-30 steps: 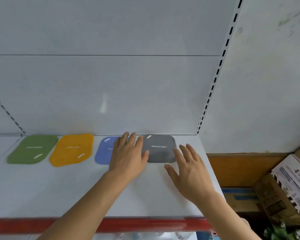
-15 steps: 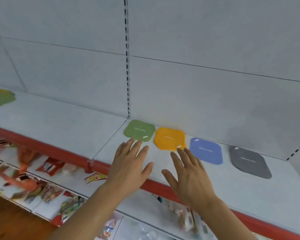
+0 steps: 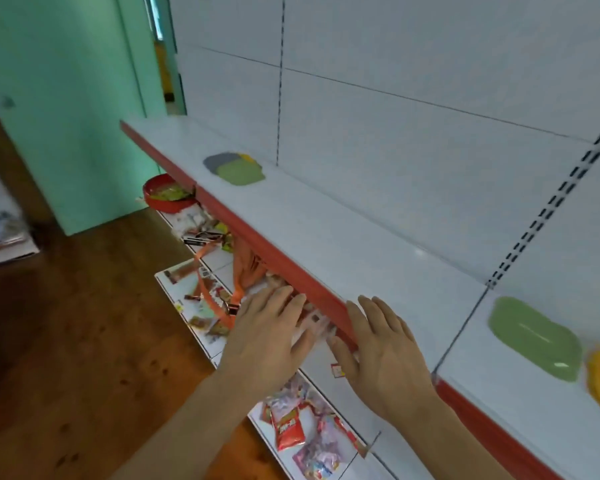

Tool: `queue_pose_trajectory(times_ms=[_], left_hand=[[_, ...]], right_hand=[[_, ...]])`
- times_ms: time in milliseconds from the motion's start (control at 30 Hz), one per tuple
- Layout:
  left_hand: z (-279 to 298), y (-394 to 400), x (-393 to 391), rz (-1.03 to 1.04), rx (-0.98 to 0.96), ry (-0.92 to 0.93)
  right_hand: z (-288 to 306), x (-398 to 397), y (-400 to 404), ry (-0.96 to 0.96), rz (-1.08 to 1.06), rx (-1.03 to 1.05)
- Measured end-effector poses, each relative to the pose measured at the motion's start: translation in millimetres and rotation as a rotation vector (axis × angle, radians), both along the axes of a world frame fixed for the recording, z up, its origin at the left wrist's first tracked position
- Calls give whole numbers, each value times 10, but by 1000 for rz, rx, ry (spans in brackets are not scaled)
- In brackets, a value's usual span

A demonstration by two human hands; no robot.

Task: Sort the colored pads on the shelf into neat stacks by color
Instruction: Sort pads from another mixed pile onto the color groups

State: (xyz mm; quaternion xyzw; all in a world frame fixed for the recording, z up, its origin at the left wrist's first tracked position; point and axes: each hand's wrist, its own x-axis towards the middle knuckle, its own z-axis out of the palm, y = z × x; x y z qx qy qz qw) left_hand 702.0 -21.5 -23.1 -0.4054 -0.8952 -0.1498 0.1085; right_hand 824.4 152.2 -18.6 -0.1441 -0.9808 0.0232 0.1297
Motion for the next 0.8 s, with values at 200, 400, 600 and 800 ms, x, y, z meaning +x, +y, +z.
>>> queue_pose_trajectory(times_ms=[200, 400, 600, 800], left_hand=[[90, -272, -1125, 113, -33, -15], [265, -388, -2104, 224, -70, -40], [223, -537, -2939, 272, -12, -70], [67, -644, -4014, 242, 22, -81]], right_hand=[[-39, -1280, -118, 38, 100, -25], [14, -2426, -142, 52, 184, -39], [34, -3451, -252, 39, 204, -23], [-59, -4459, -339, 37, 133, 14]])
